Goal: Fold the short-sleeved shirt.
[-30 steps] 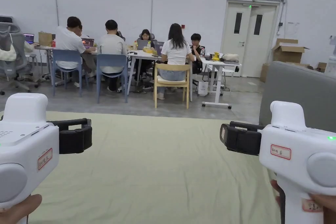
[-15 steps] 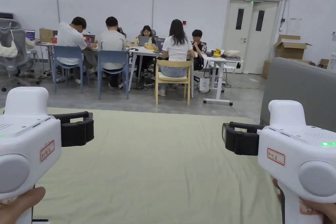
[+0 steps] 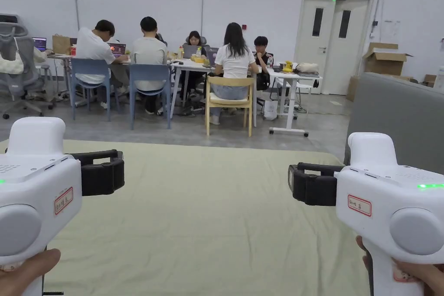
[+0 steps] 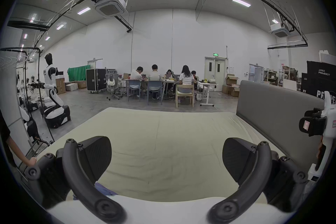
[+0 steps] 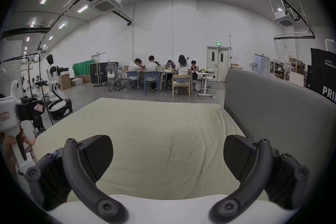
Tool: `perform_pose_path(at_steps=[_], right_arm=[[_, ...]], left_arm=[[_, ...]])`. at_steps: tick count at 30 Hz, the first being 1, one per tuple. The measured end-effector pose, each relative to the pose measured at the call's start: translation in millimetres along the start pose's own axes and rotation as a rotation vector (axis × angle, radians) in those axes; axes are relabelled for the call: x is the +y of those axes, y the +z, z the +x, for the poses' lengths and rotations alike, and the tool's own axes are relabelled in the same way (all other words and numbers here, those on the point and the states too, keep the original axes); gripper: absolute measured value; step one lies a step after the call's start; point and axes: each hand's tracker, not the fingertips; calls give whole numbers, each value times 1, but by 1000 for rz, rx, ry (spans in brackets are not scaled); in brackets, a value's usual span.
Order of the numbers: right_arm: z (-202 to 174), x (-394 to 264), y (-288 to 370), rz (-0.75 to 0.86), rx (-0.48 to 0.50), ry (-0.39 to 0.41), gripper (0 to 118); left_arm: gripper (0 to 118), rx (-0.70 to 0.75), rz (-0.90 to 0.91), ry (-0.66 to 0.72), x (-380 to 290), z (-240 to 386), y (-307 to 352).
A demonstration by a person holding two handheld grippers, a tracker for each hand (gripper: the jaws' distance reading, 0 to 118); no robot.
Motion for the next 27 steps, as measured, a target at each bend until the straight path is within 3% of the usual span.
perform_pose_path(at_steps=[10,17,19,22,27], right_arm=[[6,0,2,-4,117,-77,118],[2,4,3,-3,72,-35,118],[3,6,4,-4,90,-48,118],[11,7,6,-1,159,-130,118],[12,7,8,21,117,-97,118]], left_arm=[[118,-1,-22,-15,-3,1,0],[118,-5,-18,-10,-1,0,-2],[118,-6,-14,-11,0,0,-1],[118,-5,-12,-12,0,1,-1],[118,-8,-12,-19,0,3,-2]])
